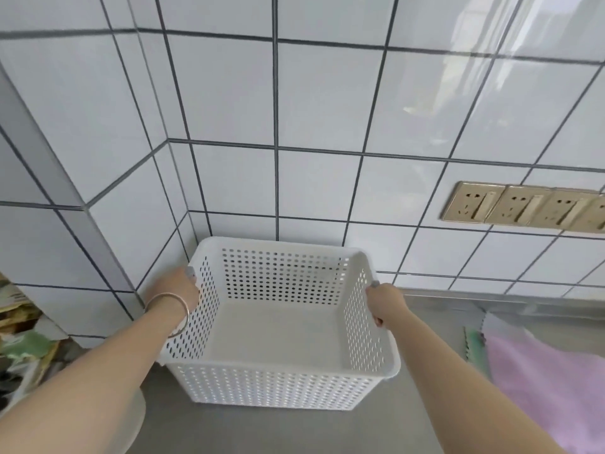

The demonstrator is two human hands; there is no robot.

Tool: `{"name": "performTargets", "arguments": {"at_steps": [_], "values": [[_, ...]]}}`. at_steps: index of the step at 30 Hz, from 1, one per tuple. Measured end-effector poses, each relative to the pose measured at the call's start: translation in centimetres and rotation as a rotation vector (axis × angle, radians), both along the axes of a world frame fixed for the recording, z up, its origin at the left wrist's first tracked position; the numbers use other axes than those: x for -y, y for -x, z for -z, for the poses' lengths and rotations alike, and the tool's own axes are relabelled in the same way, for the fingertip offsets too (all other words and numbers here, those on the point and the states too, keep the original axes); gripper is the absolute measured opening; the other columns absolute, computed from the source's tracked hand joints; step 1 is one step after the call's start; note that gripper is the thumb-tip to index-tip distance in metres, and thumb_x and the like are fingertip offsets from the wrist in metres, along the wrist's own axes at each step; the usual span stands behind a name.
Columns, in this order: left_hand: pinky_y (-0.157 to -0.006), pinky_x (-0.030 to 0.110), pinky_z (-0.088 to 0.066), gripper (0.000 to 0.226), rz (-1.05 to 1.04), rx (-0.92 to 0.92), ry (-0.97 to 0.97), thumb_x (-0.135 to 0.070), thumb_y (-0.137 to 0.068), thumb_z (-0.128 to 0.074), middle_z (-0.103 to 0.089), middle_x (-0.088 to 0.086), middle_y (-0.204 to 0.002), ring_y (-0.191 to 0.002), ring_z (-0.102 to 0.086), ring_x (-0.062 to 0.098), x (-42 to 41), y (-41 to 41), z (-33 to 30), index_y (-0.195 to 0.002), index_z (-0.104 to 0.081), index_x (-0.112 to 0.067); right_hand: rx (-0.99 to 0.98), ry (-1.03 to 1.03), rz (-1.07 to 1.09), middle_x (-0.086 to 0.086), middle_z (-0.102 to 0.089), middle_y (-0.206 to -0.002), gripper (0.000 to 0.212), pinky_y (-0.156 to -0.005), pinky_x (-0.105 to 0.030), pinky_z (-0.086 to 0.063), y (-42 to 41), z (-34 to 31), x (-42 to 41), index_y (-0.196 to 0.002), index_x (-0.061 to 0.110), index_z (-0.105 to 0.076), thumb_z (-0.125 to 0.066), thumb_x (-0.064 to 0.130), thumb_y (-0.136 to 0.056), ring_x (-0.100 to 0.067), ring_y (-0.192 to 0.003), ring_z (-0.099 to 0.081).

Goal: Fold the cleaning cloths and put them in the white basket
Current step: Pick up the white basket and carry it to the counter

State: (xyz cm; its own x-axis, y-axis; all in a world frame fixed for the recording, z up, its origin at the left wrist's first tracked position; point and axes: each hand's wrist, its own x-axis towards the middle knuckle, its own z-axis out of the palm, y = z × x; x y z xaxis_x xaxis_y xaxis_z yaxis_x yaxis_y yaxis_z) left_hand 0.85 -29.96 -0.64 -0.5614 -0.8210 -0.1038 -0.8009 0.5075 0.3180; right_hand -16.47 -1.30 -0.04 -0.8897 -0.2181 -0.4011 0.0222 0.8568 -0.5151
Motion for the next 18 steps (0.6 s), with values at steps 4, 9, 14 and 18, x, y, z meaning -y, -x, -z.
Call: {"name": "performTargets", "arguments": {"at_steps": [4, 9, 14, 18], "values": [[-0.060, 0.029, -0.038, 0.022, 0.025, 0.050, 0.076, -0.003, -0.090, -0.030, -0.047, 0.006, -0.070, -0.071, -0.049, 0.025, 0.4, 0.7, 0.3, -0.081, -0.049, -0.009, -0.044, -0.030, -0.040, -0.008, -0.045, -0.039, 0.029, -0.058, -0.029, -0.046, 1.2, 0.7, 1.0, -0.069, 0.008, -0.040, -0.028, 0.007, -0.096, -0.020, -0.048, -0.045], [-0.063, 0.029, -0.043, 0.021, 0.075, 0.072, 0.093, -0.002, -0.089, -0.032, -0.060, 0.016, -0.097, -0.079, -0.054, 0.028, 0.5, 0.6, 0.9, -0.092, -0.053, -0.006, -0.020, -0.020, -0.038, -0.009, -0.046, -0.056, 0.022, -0.060, -0.029, -0.047, 1.5, 0.6, 1.6, -0.091, 0.000, -0.046, -0.026, 0.008, -0.095, -0.022, -0.049, -0.049], [-0.080, 0.035, -0.048, 0.044, 0.114, 0.327, 0.263, -0.031, -0.091, -0.041, -0.053, 0.011, -0.123, -0.111, -0.052, 0.029, -0.9, 1.5, -1.9, -0.126, -0.043, -0.004, -0.216, 0.177, 0.124, -0.013, -0.051, -0.121, 0.039, -0.091, -0.037, -0.040, 0.2, 0.8, 0.8, -0.116, 0.007, -0.050, -0.038, 0.036, -0.094, -0.030, -0.108, -0.049], [-0.088, 0.038, -0.045, 0.047, 0.410, 0.287, 0.436, -0.041, -0.091, -0.036, -0.046, 0.006, -0.132, -0.121, -0.042, 0.027, -6.5, 4.4, -5.2, -0.130, -0.042, -0.015, -0.422, 0.184, 0.082, -0.003, -0.048, -0.123, 0.036, -0.093, -0.033, -0.037, -3.1, 0.4, -2.5, -0.124, 0.015, -0.047, -0.043, 0.032, -0.093, -0.022, -0.116, -0.043]]}}
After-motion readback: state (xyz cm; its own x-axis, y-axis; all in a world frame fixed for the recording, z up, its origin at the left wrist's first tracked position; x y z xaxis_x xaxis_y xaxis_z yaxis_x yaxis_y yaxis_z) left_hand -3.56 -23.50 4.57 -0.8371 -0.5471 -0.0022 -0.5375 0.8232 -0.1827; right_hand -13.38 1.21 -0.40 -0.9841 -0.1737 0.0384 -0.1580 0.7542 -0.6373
